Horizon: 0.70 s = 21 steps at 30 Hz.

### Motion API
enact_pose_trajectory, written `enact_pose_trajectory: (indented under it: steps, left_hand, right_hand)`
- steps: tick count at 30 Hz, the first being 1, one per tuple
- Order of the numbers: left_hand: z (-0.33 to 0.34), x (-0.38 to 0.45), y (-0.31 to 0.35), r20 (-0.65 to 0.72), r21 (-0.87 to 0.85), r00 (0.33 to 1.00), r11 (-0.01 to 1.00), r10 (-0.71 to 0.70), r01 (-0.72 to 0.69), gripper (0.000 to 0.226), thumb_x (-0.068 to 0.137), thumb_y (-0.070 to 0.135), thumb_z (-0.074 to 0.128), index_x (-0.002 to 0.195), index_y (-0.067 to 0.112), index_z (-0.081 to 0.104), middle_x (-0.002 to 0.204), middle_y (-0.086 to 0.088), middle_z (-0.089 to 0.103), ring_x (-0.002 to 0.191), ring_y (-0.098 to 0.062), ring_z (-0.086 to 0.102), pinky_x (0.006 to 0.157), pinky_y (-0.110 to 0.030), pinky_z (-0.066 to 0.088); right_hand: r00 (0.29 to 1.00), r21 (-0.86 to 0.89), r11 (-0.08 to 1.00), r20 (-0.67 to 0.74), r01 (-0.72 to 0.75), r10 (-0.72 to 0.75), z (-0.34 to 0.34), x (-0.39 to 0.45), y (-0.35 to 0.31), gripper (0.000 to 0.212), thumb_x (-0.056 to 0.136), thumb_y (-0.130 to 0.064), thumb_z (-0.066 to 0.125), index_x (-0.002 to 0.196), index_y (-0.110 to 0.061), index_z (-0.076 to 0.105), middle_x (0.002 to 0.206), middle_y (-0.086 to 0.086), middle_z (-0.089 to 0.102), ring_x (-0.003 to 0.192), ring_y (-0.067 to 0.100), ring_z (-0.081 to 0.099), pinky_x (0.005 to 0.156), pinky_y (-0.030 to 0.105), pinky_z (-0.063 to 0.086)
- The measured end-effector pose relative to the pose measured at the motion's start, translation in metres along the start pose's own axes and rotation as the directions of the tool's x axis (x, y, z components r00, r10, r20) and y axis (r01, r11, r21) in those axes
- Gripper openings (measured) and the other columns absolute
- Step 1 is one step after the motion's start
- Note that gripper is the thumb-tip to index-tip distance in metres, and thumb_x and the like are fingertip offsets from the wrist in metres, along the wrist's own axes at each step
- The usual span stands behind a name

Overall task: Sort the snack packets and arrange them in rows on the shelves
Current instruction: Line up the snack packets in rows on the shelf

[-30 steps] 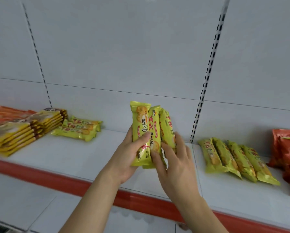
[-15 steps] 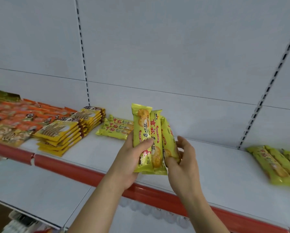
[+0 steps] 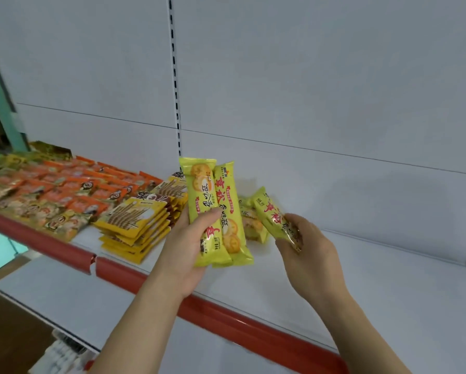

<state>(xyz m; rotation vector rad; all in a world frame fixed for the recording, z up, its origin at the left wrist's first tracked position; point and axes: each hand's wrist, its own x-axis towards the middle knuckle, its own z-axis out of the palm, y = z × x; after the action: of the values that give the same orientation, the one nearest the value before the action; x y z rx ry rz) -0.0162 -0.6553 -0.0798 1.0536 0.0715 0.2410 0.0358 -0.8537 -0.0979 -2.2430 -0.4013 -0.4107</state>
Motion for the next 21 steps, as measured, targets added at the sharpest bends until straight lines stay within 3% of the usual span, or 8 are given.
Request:
enact_pose_trajectory:
  steps: [3, 6, 8, 11, 12, 16, 21]
  left_hand:
    - [-0.021, 0.011, 0.008, 0.023, 0.010, 1.000, 1.000, -0.021, 0.021, 0.053, 0.088, 0.017, 0.070, 0.139, 0.023, 0.059, 0.128, -0.015, 0.072, 0.117, -0.042, 0.068, 0.104, -0.064, 0.049]
    - [-0.041, 0.019, 0.018, 0.074, 0.011, 0.995, 0.998, -0.065, 0.064, 0.057, 0.085, 0.018, 0.074, 0.140, 0.024, 0.060, 0.129, -0.016, 0.071, 0.118, -0.043, 0.068, 0.104, -0.065, 0.049]
    - [-0.054, 0.022, 0.025, 0.091, 0.014, 0.991, 0.995, -0.102, 0.101, 0.054, 0.085, 0.018, 0.075, 0.138, 0.024, 0.062, 0.126, -0.018, 0.072, 0.114, -0.041, 0.070, 0.100, -0.060, 0.054]
    - [-0.067, 0.024, 0.031, 0.130, 0.020, 0.980, 0.989, -0.150, 0.149, 0.038, 0.095, 0.016, 0.064, 0.131, 0.026, 0.065, 0.119, -0.013, 0.076, 0.106, -0.034, 0.075, 0.079, -0.045, 0.063]
    - [-0.069, 0.023, 0.030, 0.140, 0.028, 0.975, 0.985, -0.171, 0.169, 0.036, 0.097, 0.015, 0.063, 0.131, 0.026, 0.065, 0.118, -0.011, 0.076, 0.104, -0.033, 0.075, 0.077, -0.043, 0.063]
    - [-0.081, 0.023, 0.021, 0.223, 0.040, 0.939, 0.965, -0.262, 0.260, 0.045, 0.098, 0.016, 0.062, 0.141, 0.025, 0.058, 0.127, -0.015, 0.072, 0.116, -0.038, 0.070, 0.099, -0.055, 0.056]
    - [-0.087, 0.027, 0.018, 0.254, 0.037, 0.911, 0.945, -0.325, 0.326, 0.040, 0.097, 0.018, 0.062, 0.136, 0.021, 0.062, 0.124, -0.019, 0.073, 0.116, -0.043, 0.069, 0.100, -0.061, 0.053]
  right_hand:
    - [0.985, -0.212, 0.962, 0.040, 0.172, -0.168, 0.014, 0.008, -0.002, 0.051, 0.084, -0.006, 0.069, 0.133, -0.016, 0.060, 0.122, 0.000, 0.065, 0.108, 0.027, 0.057, 0.089, 0.031, 0.043]
    - [0.968, -0.296, 0.922, 0.115, 0.250, -0.225, 0.028, 0.015, -0.014, 0.056, 0.082, -0.004, 0.069, 0.136, -0.013, 0.059, 0.126, 0.003, 0.063, 0.109, 0.029, 0.056, 0.091, 0.032, 0.045]
    - [0.949, -0.357, 0.881, 0.172, 0.311, -0.265, 0.042, 0.018, -0.026, 0.054, 0.081, -0.006, 0.069, 0.134, -0.014, 0.061, 0.126, 0.003, 0.065, 0.109, 0.032, 0.058, 0.090, 0.042, 0.052]
    - [0.926, -0.443, 0.815, 0.219, 0.375, -0.307, 0.068, 0.024, -0.033, 0.049, 0.079, -0.009, 0.070, 0.126, -0.014, 0.063, 0.119, 0.002, 0.068, 0.110, 0.033, 0.059, 0.087, 0.050, 0.054]
    - [0.928, -0.467, 0.803, 0.224, 0.371, -0.298, 0.075, 0.026, -0.033, 0.048, 0.078, -0.009, 0.070, 0.125, -0.015, 0.063, 0.119, 0.001, 0.068, 0.112, 0.033, 0.058, 0.088, 0.050, 0.054]
    - [0.967, -0.538, 0.804, 0.170, 0.254, -0.191, 0.086, 0.022, -0.030, 0.047, 0.079, -0.022, 0.073, 0.125, -0.023, 0.067, 0.114, 0.002, 0.066, 0.109, 0.035, 0.057, 0.083, 0.051, 0.056]
    - [0.974, -0.553, 0.802, 0.119, 0.226, -0.192, 0.094, 0.027, -0.032, 0.040, 0.087, -0.042, 0.050, 0.117, -0.026, 0.072, 0.103, 0.000, 0.068, 0.100, 0.034, 0.059, 0.078, 0.049, 0.055]
